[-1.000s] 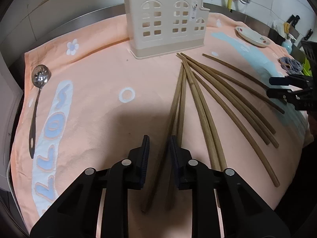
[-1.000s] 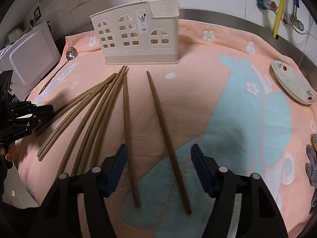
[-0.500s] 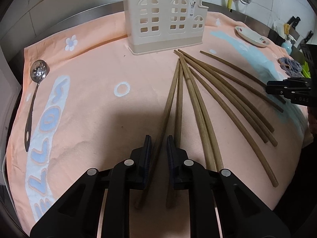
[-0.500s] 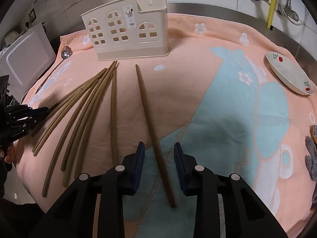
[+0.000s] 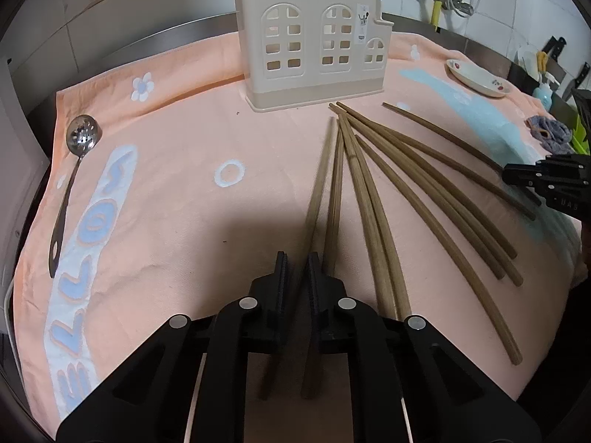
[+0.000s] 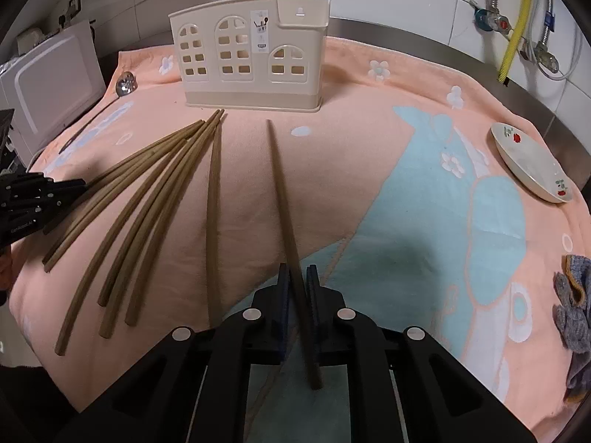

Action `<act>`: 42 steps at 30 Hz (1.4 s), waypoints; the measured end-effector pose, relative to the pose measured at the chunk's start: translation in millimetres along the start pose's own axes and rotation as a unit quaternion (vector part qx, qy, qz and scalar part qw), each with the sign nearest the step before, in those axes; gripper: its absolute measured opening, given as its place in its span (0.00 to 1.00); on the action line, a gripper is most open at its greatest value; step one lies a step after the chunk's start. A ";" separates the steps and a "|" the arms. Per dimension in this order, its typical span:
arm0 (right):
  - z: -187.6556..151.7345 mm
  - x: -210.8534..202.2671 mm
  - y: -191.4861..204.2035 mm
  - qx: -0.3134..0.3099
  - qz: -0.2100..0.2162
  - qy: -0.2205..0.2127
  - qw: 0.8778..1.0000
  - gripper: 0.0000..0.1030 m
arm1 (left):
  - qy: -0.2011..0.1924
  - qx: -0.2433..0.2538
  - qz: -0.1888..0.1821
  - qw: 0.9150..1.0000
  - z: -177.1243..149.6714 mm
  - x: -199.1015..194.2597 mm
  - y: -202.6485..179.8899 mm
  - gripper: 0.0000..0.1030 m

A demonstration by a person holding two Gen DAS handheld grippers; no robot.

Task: Organize utensils
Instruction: 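Lift the left tool's chopstick upright over the holder while the right tool carries its own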

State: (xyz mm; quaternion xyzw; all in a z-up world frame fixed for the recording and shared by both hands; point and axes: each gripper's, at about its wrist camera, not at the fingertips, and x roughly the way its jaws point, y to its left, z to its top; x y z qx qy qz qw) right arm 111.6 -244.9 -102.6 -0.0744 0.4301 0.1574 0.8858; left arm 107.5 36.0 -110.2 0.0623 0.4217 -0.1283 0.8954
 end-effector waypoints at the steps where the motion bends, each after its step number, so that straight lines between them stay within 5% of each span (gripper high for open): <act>1: 0.1 -2.2 0.0 0.003 0.001 -0.003 1.000 0.08 | -0.002 -0.006 -0.002 1.000 0.3 -1.8 0.7 0.07; 14: 29.8 -65.5 8.2 0.009 -0.004 -0.108 0.994 0.07 | -0.074 -0.022 -0.012 0.997 19.3 -50.3 -1.1 0.05; 30: 138.3 -122.5 -3.4 -0.027 0.016 -0.183 0.983 0.07 | -0.155 -0.011 -0.029 0.987 99.5 -105.1 -0.1 0.05; 42: 228.4 -155.6 -7.9 -0.039 0.035 -0.219 0.974 0.07 | -0.261 0.037 -0.014 0.964 190.0 -164.0 -23.6 0.05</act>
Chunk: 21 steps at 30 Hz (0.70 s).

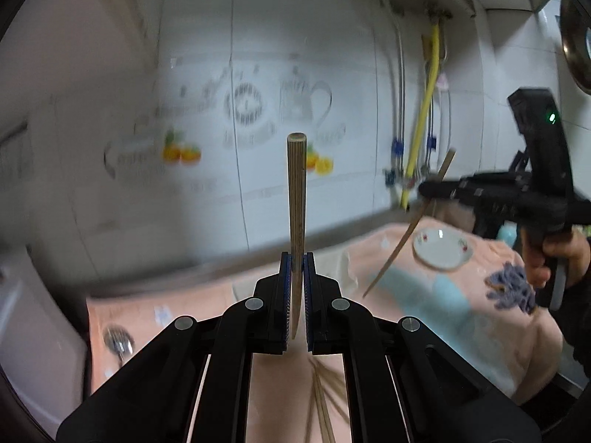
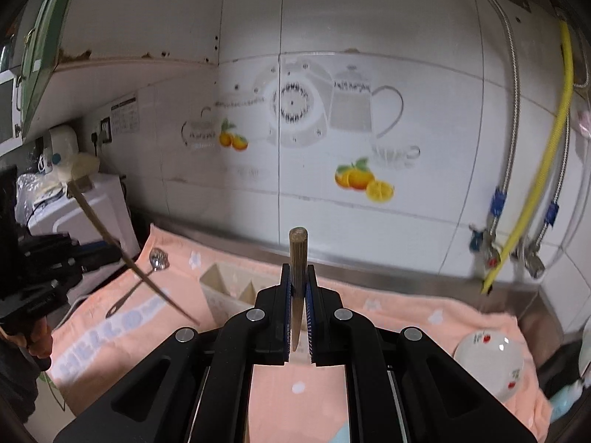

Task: Organize utensils
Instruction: 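Lift the left tool's chopstick upright over the holder while the right tool carries its own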

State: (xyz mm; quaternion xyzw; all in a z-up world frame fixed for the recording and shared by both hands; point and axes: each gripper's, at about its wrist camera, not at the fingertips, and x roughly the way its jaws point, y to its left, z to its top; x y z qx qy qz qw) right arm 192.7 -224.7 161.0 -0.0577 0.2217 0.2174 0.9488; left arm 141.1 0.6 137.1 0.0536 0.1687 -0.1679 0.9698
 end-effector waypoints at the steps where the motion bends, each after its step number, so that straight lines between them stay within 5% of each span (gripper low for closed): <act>1: 4.9 2.3 -1.0 -0.001 -0.003 -0.002 1.000 0.07 | -0.009 0.007 0.007 1.000 10.8 2.2 -0.3 0.05; 9: 21.8 34.6 -7.5 0.007 -0.016 0.001 1.000 0.07 | -0.005 0.017 0.050 0.999 31.3 44.9 13.2 0.05; 21: 1.9 99.0 -12.1 0.021 -0.015 0.059 0.998 0.07 | 0.065 -0.033 0.033 0.997 -2.2 97.8 45.7 0.06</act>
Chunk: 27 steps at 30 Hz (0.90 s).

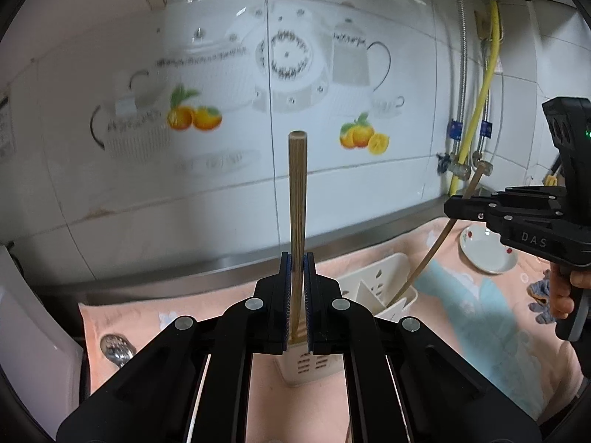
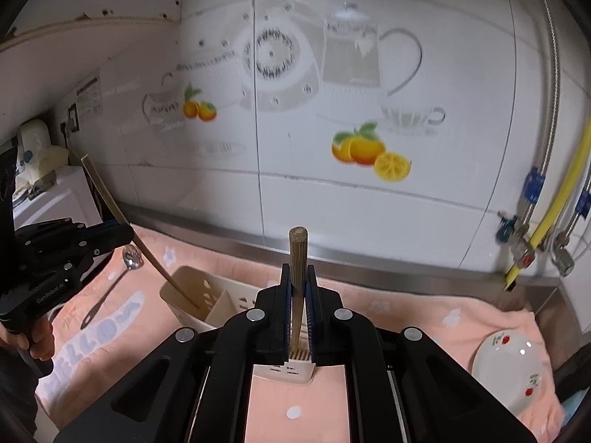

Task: Organize utensils
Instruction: 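Open the left tool to drop its chopstick in the holder while the right tool releases its own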

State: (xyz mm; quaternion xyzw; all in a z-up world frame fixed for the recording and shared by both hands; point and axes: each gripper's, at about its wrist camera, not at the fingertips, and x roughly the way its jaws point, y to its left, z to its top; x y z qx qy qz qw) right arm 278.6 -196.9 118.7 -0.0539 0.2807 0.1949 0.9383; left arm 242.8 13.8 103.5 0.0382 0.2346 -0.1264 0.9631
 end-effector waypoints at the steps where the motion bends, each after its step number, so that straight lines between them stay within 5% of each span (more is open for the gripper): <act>1: -1.2 2.8 -0.9 0.002 0.001 0.003 1.000 0.07 | 0.003 -0.001 0.000 1.000 -1.7 1.9 0.8 0.06; 9: -8.5 12.0 -0.5 0.002 -0.005 0.013 1.000 0.08 | 0.007 -0.006 0.000 1.000 -4.8 4.9 4.9 0.07; 12: -8.6 3.6 -0.3 0.000 -0.006 0.003 1.000 0.18 | 0.001 -0.011 0.001 1.000 -4.5 -2.5 7.8 0.10; 14: -9.1 -7.3 1.0 -0.004 -0.010 -0.008 1.000 0.23 | -0.008 -0.016 0.003 1.000 -3.5 -13.5 9.3 0.22; 18: -15.2 -32.4 6.6 -0.012 -0.009 -0.027 1.000 0.29 | -0.025 -0.012 0.008 1.000 -5.7 -36.8 6.5 0.30; 20: -23.5 -45.9 11.0 -0.016 -0.004 -0.034 0.999 0.32 | -0.032 -0.011 0.009 0.999 -11.1 -50.0 4.3 0.37; 27: -79.0 -73.5 31.4 -0.025 0.016 -0.020 0.999 0.32 | -0.011 -0.007 0.008 1.000 -57.7 -75.4 -4.8 0.38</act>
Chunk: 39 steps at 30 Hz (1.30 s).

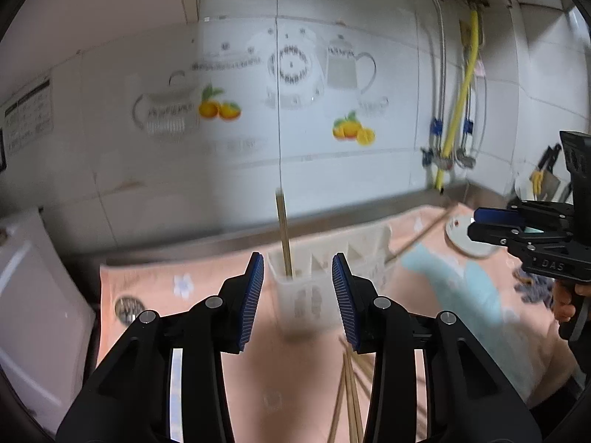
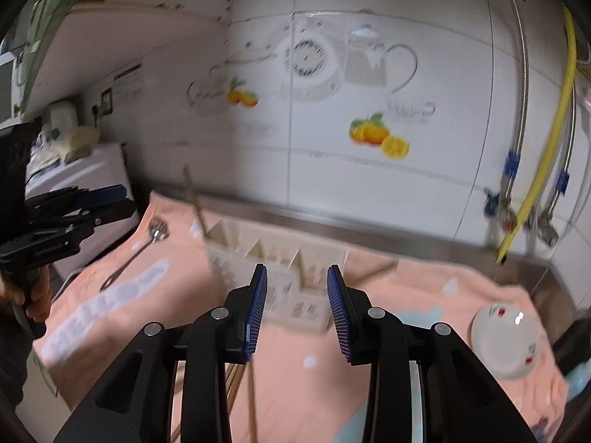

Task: Organize utensils
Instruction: 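Open the left tool to drop its chopstick in the holder while the right tool releases its own, then close the left tool on another chopstick while the right tool grasps one too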

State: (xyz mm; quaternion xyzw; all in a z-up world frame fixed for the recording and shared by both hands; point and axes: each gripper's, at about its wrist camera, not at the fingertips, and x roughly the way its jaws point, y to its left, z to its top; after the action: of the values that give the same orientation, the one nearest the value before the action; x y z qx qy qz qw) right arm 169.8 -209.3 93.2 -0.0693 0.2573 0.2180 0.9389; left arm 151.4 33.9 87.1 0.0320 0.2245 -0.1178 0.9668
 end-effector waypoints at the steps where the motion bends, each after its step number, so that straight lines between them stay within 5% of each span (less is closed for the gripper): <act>1: -8.5 -1.6 2.5 0.001 0.003 0.004 1.000 0.32 | 0.005 0.000 -0.001 1.000 -7.8 -1.1 -1.0 0.38; 18: -131.1 -8.0 28.7 0.002 -0.005 0.073 0.997 0.32 | 0.123 -0.023 -0.028 0.992 -142.5 -5.0 -10.8 0.38; 39: -197.6 41.8 33.0 0.027 0.013 0.151 0.988 0.22 | 0.186 -0.046 -0.041 0.981 -194.4 22.0 -10.8 0.25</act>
State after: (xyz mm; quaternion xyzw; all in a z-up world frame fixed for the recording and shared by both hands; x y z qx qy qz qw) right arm 97.9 -212.1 -98.5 -0.0722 0.4025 0.2098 0.8881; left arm 85.0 40.9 -97.1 -0.0002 0.4071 -0.1393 0.9027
